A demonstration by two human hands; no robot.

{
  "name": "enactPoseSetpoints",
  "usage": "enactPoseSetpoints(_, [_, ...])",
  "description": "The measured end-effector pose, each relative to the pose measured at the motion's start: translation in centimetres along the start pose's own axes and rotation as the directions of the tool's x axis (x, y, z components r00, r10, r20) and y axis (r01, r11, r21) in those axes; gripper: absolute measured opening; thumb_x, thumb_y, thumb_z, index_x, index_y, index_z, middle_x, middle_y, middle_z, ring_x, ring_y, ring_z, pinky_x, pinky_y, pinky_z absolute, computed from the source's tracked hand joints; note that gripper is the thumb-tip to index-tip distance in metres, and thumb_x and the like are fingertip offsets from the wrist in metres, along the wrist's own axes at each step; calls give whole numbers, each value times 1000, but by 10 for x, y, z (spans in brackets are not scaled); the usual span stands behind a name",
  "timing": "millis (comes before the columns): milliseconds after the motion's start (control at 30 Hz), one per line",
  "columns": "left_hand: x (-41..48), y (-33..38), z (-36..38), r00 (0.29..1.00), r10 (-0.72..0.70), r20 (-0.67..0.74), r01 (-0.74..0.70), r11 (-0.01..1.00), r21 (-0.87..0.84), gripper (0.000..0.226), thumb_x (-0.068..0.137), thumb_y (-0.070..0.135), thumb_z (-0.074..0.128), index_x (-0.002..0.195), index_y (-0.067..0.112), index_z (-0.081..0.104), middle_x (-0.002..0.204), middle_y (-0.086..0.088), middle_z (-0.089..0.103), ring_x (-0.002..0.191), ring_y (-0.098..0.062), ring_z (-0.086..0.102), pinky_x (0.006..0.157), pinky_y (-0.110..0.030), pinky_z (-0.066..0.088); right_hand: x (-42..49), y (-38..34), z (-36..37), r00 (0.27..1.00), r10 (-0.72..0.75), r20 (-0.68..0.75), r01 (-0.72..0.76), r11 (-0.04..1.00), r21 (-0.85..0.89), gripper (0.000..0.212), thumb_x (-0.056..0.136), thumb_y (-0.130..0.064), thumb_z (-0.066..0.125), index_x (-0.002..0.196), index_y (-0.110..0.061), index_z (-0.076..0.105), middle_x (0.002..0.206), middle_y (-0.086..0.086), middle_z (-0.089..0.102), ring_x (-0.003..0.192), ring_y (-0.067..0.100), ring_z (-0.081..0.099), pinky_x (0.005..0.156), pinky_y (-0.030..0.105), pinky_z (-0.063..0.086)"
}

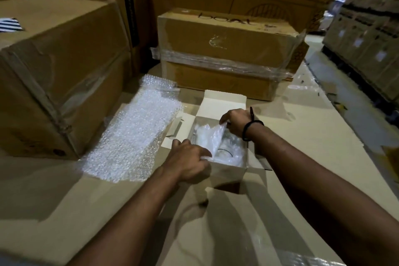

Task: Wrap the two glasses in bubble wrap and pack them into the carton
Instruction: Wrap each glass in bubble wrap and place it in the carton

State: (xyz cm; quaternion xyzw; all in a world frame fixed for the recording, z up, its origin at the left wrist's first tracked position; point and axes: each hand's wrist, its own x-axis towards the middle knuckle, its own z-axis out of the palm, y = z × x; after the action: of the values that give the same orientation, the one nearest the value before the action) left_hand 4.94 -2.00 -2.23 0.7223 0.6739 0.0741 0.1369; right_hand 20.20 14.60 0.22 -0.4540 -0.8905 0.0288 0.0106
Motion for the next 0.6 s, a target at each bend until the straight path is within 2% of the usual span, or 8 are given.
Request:
enactPoseSetpoints(100, [12,12,-10,996,-50,72,55,997,-62,43,93,52,37,115,34,69,122,0,65,118,-23,47,92,-41,24,5,-3,5,999,-22,35,25,998,-62,31,86,-13,53,106,-32,68,114,-3,67,108,21,60,86,30,46])
enactPoseSetpoints(200, [17,10,-11,999,-41,35,46,988,-144,32,96,43,47,112,29,71,122,1,67,117,-23,53,93,-40,22,8,-4,10,996,-50,73,57,995,-88,33,85,-14,53,109,-31,67,117,-1,66,108,24,60,89,33,50])
enactPoseSetpoints(300, [17,1,-8,992,-72,-102,55,986,-157,38,92,40,56,128,30,60,131,1,62,122,-22,52,104,-40,23,3,1,6,984,-46,172,67,990,-120,39,88,-17,53,122,-35,61,126,-2,61,117,23,54,98,35,46])
enactPoseSetpoints(367, [20,0,-7,997,-52,-59,43,989,-138,47,92,37,56,138,29,50,136,0,58,125,-24,51,106,-41,22,-1,7,1,970,-33,240,48,997,-60,39,90,-25,53,127,-38,56,131,-3,58,121,22,50,101,35,42])
enactPoseSetpoints(433, [25,2,-3,999,-30,25,33,992,-124,47,93,34,53,139,30,48,135,-2,59,124,-26,51,104,-43,24,-6,11,-6,962,-49,269,42,999,30,36,90,-37,54,127,-39,56,130,-3,59,120,22,50,100,37,42])
enactPoseSetpoints(500, [31,3,-1,996,-28,86,40,990,-132,41,92,35,51,134,33,53,128,-5,63,119,-28,51,100,-44,27,-10,9,-8,965,-65,255,60,998,29,32,90,-41,56,121,-40,59,127,-4,61,118,22,51,98,37,44])
enactPoseSetpoints(600, [36,7,-5,995,-14,98,26,992,-125,30,94,37,52,122,31,60,118,-5,66,116,-28,54,97,-44,28,-13,-4,-1,989,-66,136,87,983,-161,30,90,-45,55,118,-39,61,128,-5,59,118,23,49,94,34,41])
